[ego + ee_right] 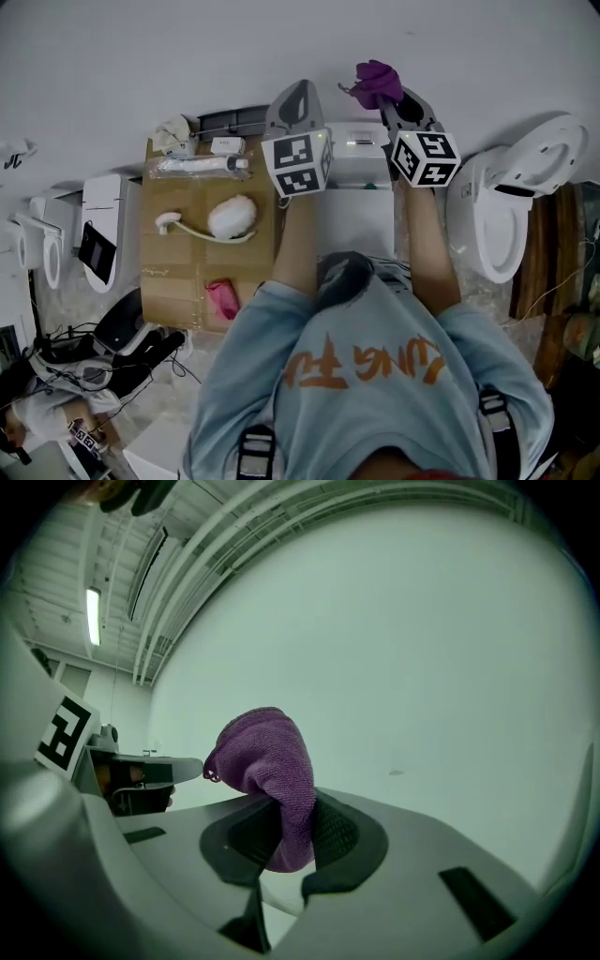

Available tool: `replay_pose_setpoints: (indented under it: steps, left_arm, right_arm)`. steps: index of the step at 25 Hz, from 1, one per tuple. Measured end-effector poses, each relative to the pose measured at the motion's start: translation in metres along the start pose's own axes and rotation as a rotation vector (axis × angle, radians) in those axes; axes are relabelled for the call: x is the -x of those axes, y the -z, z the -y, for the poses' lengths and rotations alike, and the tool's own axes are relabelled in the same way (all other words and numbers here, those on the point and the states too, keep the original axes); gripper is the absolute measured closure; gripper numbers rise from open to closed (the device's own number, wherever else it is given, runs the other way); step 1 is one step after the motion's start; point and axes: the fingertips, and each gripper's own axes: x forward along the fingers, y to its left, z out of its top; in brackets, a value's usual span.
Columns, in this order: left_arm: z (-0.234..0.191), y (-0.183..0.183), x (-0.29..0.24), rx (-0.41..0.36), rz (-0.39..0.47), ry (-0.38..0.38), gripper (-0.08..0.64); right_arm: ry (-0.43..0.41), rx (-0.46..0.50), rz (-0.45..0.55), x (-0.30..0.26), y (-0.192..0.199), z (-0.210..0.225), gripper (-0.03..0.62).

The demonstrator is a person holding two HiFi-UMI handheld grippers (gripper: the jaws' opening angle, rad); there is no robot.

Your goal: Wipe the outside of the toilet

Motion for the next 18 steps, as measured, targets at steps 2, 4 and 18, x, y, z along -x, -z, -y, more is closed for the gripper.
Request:
replay_pose_setpoints:
  steps: [2,4,18]
  left_arm:
    - [0.0,-0.001,-0.004,0.006,0.012,-0.008,0.535]
    - [-0.003,-0.001,-0.005,0.009,0.01,-0.019,0.535]
    - [-0.016,-0.004,-0.014,0.014,0.021,-0.08,0.535]
  right_arm:
    - [0.002,0.024,0.009,-0.003,-0.005,0.005,0.518]
    - [0.002,0.036,0.012,-0.005,-0.008,0.006,0.518]
    - [-0.023,0.094,0.017,-0.018,-0.018,0.013,0.517]
